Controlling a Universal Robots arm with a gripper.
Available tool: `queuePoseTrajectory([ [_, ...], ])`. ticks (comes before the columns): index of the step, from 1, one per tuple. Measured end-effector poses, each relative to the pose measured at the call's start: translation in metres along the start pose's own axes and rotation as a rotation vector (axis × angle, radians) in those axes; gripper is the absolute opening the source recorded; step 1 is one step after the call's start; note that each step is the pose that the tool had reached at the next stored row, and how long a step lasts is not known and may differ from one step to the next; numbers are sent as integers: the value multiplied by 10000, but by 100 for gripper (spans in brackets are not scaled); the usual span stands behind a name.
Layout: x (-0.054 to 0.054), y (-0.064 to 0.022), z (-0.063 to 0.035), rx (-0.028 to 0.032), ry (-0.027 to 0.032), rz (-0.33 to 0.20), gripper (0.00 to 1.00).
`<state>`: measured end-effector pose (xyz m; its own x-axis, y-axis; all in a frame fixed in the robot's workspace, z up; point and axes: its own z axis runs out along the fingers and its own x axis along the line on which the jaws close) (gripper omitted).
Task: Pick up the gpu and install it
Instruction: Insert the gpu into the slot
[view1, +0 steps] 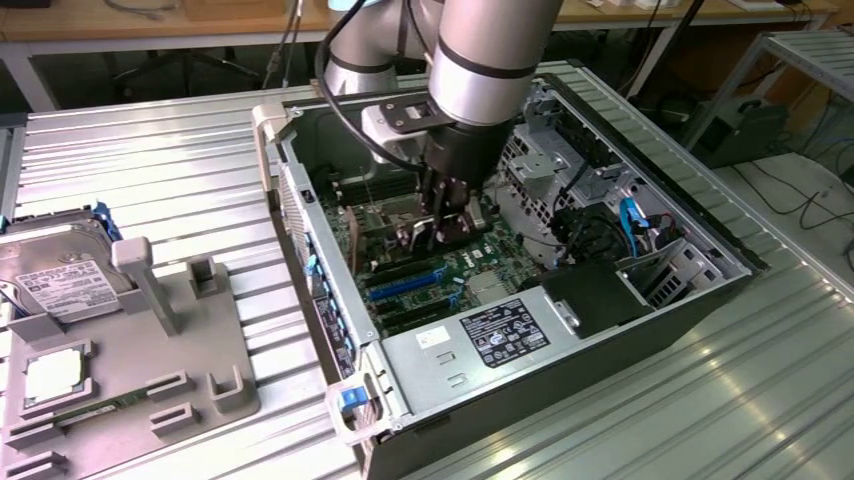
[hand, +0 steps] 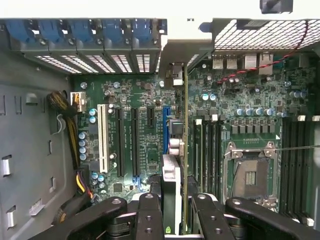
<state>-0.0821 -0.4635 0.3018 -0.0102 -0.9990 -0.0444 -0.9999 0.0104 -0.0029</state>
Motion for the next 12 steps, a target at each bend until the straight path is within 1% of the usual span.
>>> queuePoseTrajectory([
  [3,4,4,74,-8,0,2,28],
  [6,7,38,137,-18,1,3,28],
  [12,20,38,255,-31,0,2,28],
])
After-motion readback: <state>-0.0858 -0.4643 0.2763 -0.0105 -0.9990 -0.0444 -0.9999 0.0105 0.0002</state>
